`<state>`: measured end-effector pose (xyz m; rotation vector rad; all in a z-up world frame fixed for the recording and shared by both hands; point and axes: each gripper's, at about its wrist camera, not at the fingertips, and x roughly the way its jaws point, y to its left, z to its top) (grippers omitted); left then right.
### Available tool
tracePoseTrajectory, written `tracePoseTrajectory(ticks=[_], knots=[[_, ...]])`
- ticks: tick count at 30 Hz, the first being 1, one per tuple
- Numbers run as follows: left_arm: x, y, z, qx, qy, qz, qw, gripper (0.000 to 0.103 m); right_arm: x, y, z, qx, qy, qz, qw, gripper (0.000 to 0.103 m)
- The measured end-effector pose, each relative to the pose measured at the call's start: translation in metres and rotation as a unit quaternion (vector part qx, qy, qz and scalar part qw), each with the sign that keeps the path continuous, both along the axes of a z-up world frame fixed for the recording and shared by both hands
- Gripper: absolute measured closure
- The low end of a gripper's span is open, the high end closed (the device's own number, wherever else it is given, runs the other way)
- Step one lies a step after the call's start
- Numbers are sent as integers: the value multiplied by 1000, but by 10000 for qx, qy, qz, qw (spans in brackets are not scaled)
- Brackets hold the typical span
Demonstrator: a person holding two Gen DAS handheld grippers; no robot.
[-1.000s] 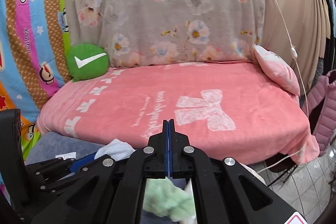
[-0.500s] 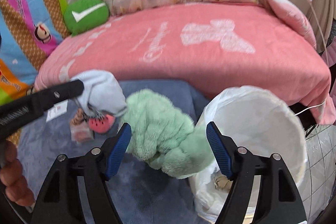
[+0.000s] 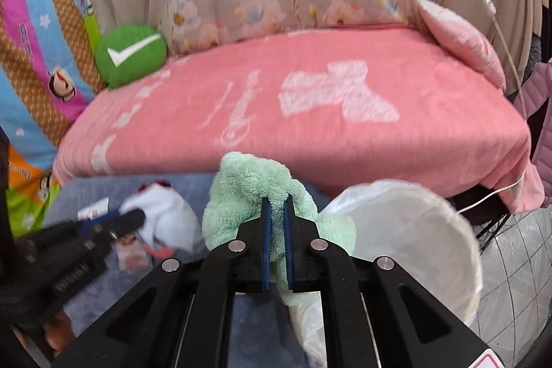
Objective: Collect trash
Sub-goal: 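Carry the white sock and green scrunchie over the bin and open both grippers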
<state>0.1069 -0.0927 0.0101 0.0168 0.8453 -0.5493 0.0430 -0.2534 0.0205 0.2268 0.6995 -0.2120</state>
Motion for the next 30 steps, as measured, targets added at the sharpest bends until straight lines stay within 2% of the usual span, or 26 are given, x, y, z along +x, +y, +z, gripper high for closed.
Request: tracePoseTrajectory(ticks=[7, 12, 15, 17, 20, 23, 24, 27, 30], knots=[[-17, -41, 14, -149, -78, -504, 9986, 88, -23, -37, 54, -210, -424, -490, 9977, 96], [-30, -80, 12, -303, 56, -1055, 9939, 87, -40, -63, 61, -344, -344, -911, 9947, 96], [-34, -98, 3, -435, 234, -1282, 9905, 82, -47, -76, 56, -336, -221, -1070, 9934, 95], [-36, -107, -2, -407, 281, -1236, 9911, 56, -50, -82, 50, -286, -155, -1134, 9930, 93], [-39, -107, -3, -340, 93, -1067, 9937, 36, -52, -82, 42, -328, -95, -1159, 9927, 92], [-36, -100, -5, -208, -31, -897, 9957, 35, -49, -78, 39, -362, -47, -1089, 9934, 92], [-34, -97, -6, -162, -35, -831, 9964, 35, -46, -75, 38, -368, -30, -1052, 9938, 89], [-25, -83, -11, -85, -20, -578, 9983, 35, -39, -64, 35, -382, -56, -940, 9948, 71], [-17, -67, -13, -3, -52, -338, 9994, 35, -30, -48, 31, -395, -41, -774, 9962, 64]])
